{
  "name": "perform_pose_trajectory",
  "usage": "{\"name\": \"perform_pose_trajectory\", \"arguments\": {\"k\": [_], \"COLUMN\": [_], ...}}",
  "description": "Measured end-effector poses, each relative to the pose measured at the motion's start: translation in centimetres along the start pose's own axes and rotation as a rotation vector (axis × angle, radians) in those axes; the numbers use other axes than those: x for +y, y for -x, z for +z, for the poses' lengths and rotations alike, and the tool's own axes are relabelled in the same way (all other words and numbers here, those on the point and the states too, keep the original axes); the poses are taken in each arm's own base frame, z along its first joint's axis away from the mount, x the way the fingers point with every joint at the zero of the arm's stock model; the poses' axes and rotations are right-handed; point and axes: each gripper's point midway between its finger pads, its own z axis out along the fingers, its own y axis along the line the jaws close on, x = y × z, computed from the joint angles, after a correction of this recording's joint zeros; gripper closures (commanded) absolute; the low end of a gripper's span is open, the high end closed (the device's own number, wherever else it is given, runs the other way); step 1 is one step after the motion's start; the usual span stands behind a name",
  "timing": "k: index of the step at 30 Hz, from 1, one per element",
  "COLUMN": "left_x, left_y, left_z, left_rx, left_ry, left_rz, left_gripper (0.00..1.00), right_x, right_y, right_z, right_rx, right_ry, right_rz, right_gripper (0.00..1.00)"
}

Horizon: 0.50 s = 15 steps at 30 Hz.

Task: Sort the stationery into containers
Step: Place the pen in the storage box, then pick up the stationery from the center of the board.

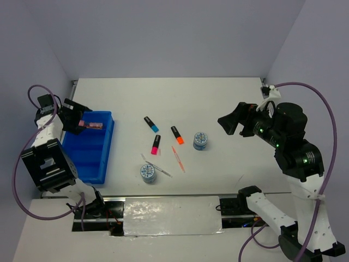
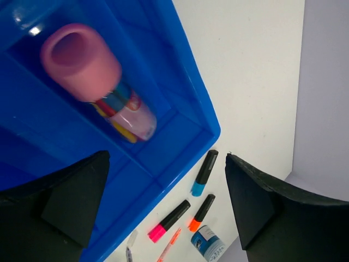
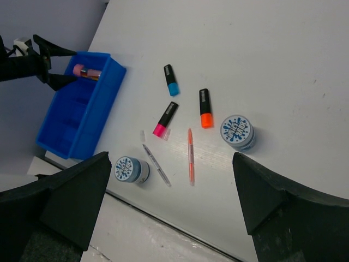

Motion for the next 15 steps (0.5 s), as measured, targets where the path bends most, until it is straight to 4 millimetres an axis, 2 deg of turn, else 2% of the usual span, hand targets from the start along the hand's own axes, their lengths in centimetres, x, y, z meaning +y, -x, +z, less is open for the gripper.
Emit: {"name": "perform_pose_trajectory", "arguments": {"k": [5, 7, 9, 10, 12, 14, 15], "left_x": [0.6, 0.1, -1.2, -2.3, -5.7, -9.9, -12.1], "left_y": [0.5, 1.0, 1.8, 2.4, 2.8, 1.9, 0.8], "left_z": [-0.5, -1.3, -2.6, -3.3, -5.0, -6.6, -7.4], "left_rx": [-0.022, -0.042, -0.078, -0.109, -0.165, -0.207, -0.221], "left_ry": [0.044, 0.052, 0.057, 0.056, 0.041, 0.0, -0.025], "left_rz": [-0.012, -0.002, 0.041, 0.085, 0.199, 0.334, 0.408], "left_gripper": [0.01, 0.01, 0.01, 0.01, 0.01, 0.01, 0.01], "right_x": [-0.4, -0.6, -1.0, -1.4, -2.1, -2.8, -3.0], "right_y": [-0.4, -1.0, -1.9, -2.4, -3.4, -4.3, -5.0], "right_z": [1.1, 1.8, 2.7, 3.4, 4.9, 6.4, 7.3], "right_rx": [0.022, 0.044, 0.083, 0.108, 0.16, 0.209, 0.242], "right_ry": [-0.002, 0.004, -0.004, -0.016, -0.047, -0.082, -0.097], "right_rz": [0.002, 0.007, 0.016, 0.021, 0.024, 0.017, 0.011], "right_gripper": [0.0, 0.0, 0.0, 0.0, 0.0, 0.0, 0.0]}}
